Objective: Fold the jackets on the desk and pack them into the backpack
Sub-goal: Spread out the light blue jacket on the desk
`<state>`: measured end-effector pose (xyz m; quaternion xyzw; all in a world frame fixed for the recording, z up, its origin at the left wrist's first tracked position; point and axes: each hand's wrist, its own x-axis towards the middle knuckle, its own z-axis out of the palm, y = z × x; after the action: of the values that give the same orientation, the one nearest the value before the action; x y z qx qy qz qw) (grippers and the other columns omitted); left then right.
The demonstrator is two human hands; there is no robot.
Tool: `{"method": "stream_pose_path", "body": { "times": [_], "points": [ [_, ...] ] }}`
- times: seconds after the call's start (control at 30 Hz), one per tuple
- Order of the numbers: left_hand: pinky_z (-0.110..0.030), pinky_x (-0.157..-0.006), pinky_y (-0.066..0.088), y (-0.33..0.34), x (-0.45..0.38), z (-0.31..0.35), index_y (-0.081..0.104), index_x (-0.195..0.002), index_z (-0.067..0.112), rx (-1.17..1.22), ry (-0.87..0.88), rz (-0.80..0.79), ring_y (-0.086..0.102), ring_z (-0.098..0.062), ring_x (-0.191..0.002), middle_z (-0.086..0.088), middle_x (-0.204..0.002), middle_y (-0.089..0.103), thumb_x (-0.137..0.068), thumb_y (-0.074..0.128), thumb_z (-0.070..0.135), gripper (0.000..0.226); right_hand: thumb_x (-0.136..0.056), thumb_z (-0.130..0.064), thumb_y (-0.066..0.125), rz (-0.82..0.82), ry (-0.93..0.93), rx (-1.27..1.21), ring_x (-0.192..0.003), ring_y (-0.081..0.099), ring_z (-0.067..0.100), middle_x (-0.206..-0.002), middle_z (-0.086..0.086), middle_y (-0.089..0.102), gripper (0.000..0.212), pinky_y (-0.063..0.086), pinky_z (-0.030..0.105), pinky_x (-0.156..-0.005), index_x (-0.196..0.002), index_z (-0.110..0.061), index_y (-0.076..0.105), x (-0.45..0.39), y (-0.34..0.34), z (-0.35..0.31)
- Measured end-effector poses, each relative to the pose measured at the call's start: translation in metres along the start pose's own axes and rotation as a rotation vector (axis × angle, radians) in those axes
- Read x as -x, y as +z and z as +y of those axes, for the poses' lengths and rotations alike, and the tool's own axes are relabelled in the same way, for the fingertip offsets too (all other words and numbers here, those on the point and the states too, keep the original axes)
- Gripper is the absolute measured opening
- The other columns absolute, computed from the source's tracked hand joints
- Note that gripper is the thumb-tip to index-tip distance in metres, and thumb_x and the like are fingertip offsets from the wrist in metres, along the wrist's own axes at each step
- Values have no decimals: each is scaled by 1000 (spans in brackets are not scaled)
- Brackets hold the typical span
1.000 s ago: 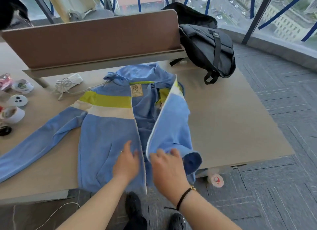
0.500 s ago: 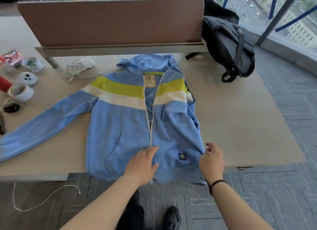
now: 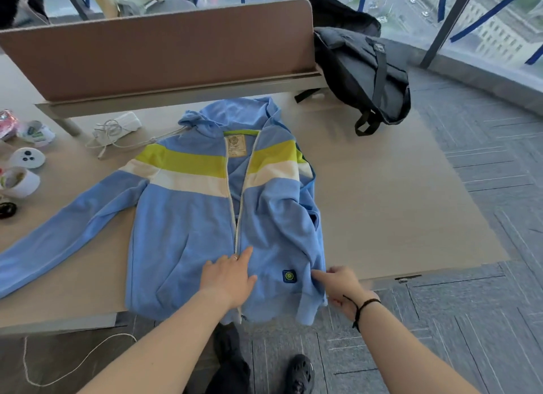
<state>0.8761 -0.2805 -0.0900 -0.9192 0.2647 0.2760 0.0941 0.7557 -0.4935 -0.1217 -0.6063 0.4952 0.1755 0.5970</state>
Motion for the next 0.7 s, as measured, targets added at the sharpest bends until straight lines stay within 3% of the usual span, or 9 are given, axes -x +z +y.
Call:
{"method": "stream_pose_path", "body": {
  "times": [0.1,0.2,0.3,0.37,0.47,0.53,0.63,0.7],
  "points": [
    [-44,-100,40,-23,-1,17,10,-159,26,28,-17,82,49,-26,-130,-2,-146,51,-102,36,51,67,-86,-32,77,-60,-59,-53,-69,60,20,-80,9,71,27,47,28,-59,-81,-7,69,12,-22,-4],
    [-43,-94,43,-46,-2,42,14,-158,25,82,6,145,51,-27,-126,-4,-139,55,-102,37,51,66,-87,-42,75,-2,-162,-42,-63,56,15,-66,-1,64,34,44,25,-58,-75,-11,68,24,-57,-22],
    [-45,-95,46,-65,-6,68,14,-157,28,151,47,210,50,-27,-129,-3,-143,53,-100,39,53,67,-82,-44,79,193,-344,-6,-59,35,15,-60,0,37,47,29,28,-53,-63,-14,47,32,-100,-54],
    [-45,-96,47,-79,-8,86,15,-157,28,211,73,256,48,-27,-132,-3,-148,49,-100,42,52,68,-80,-36,81,380,-516,64,-59,25,16,-61,0,26,53,23,31,-52,-61,-16,36,38,-133,-81],
    [-43,-100,44,-100,-18,110,18,-157,25,313,111,356,39,-26,-140,-2,-155,39,-99,47,50,69,-82,-30,77,641,-743,219,-55,38,19,-57,2,41,46,31,34,-52,-64,-7,42,56,-181,-119],
    [-42,-107,40,-109,-32,123,19,-157,24,371,152,395,31,-25,-144,-3,-158,35,-99,50,48,71,-83,-36,75,722,-861,366,-57,50,23,-59,1,54,38,36,32,-53,-69,-11,50,62,-201,-128],
    [-41,-113,35,-111,-64,138,18,-158,22,406,217,341,24,-22,-148,-3,-160,31,-98,54,43,72,-85,-51,70,706,-838,659,-63,52,19,-67,-8,55,34,34,28,-52,-77,-21,56,46,-209,-105],
    [-40,-118,29,-105,-86,147,18,-158,21,368,264,262,18,-22,-151,-2,-163,26,-98,54,42,73,-87,-60,64,524,-580,875,-78,55,17,-84,-8,56,34,42,30,-61,-88,-25,61,16,-207,-67]
  ]
}}
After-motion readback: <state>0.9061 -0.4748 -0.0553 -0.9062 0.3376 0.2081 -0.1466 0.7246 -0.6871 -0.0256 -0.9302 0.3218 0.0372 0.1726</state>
